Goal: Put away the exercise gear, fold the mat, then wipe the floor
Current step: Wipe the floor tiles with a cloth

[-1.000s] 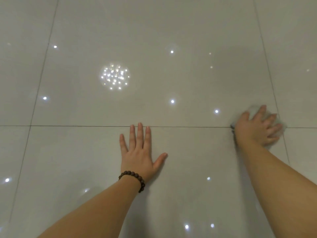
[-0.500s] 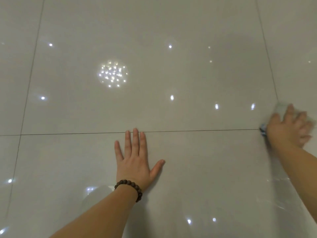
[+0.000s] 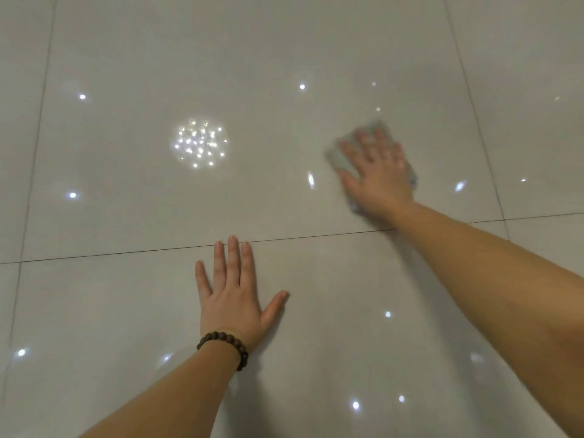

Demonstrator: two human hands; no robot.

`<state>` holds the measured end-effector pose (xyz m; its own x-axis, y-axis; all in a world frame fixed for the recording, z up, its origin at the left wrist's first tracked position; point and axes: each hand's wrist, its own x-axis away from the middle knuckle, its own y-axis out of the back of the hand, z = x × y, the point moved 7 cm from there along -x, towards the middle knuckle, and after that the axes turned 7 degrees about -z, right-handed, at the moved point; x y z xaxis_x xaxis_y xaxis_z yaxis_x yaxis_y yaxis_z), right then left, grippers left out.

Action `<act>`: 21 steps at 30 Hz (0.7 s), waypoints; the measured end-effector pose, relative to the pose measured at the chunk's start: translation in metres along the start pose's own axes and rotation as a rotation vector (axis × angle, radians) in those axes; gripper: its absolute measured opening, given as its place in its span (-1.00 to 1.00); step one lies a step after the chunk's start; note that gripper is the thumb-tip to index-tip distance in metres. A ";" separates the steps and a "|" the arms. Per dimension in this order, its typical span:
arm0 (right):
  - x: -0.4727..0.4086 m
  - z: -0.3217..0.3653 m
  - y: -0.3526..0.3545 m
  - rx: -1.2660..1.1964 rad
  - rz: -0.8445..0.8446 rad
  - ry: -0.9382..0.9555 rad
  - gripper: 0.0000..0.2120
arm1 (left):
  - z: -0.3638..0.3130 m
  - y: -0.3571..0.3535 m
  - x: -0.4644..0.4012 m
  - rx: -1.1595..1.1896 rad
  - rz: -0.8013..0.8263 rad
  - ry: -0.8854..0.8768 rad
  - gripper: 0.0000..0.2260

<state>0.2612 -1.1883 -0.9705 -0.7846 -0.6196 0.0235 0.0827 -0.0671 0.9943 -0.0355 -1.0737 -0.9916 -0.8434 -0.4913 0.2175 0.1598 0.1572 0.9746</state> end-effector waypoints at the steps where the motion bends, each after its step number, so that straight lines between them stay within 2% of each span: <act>1: 0.012 -0.066 0.009 0.019 -0.007 -0.221 -0.44 | 0.000 0.000 0.000 0.001 -0.004 0.002 -0.14; 3: 0.054 -0.175 0.027 -0.023 -0.015 -0.677 -0.40 | -0.001 0.000 -0.001 0.014 -0.003 0.001 -0.14; 4: 0.075 -0.199 0.032 -0.061 -0.027 -0.872 -0.39 | -0.001 -0.001 -0.002 0.018 0.001 -0.001 -0.14; 5: 0.092 -0.202 0.032 -0.092 -0.031 -1.013 -0.39 | -0.002 -0.001 -0.002 0.016 0.009 -0.003 -0.14; 6: 0.100 -0.183 0.030 -0.085 -0.045 -1.066 -0.40 | -0.002 -0.001 -0.001 0.008 0.021 -0.003 -0.14; 7: 0.101 -0.153 0.024 -0.074 -0.072 -1.007 -0.40 | -0.002 -0.001 0.000 -0.001 0.031 0.002 -0.14; 8: 0.096 -0.112 0.017 -0.061 -0.098 -0.830 -0.41 | -0.002 0.001 0.000 -0.009 0.035 0.008 -0.14; 9: 0.092 -0.063 0.009 -0.049 -0.099 -0.564 -0.42 | -0.002 0.002 0.000 -0.013 0.036 0.015 -0.14; 11: 0.114 0.028 -0.003 -0.038 0.007 0.095 -0.44 | -0.003 0.006 0.002 0.000 0.027 0.021 -0.15; 12: 0.133 0.037 -0.003 -0.024 0.050 0.323 -0.46 | -0.003 0.008 0.002 0.009 0.021 0.023 -0.15; 13: 0.145 0.018 -0.001 -0.008 0.045 0.407 -0.46 | -0.004 0.009 0.003 0.013 0.016 0.024 -0.15; 14: 0.152 -0.018 0.004 0.011 0.016 0.321 -0.46 | -0.005 0.010 0.003 0.016 0.010 0.023 -0.15; 15: 0.158 -0.066 0.009 0.033 -0.021 0.100 -0.45 | -0.005 0.011 0.003 0.016 0.004 0.023 -0.15; 17: 0.184 -0.164 0.022 0.036 -0.106 -0.560 -0.41 | -0.006 0.011 0.003 0.007 -0.003 0.027 -0.14; 18: 0.202 -0.186 0.027 -0.019 -0.154 -0.876 -0.42 | -0.006 0.011 0.003 0.000 -0.011 0.027 -0.14; 19: 0.213 -0.183 0.027 -0.056 -0.188 -1.113 -0.43 | -0.006 0.010 0.003 -0.006 -0.020 0.027 -0.15; 20: 0.213 -0.155 0.024 -0.069 -0.196 -1.245 -0.44 | -0.006 0.009 0.003 -0.009 -0.024 0.026 -0.15; 21: 0.204 -0.115 0.021 -0.097 -0.179 -1.234 -0.43 | -0.006 0.008 0.003 -0.010 -0.021 0.023 -0.15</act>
<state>0.1735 -1.4062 -0.9566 -0.8373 0.5463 0.0229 -0.0806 -0.1646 0.9831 -0.0333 -1.0790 -0.9825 -0.8345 -0.5141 0.1985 0.1476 0.1385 0.9793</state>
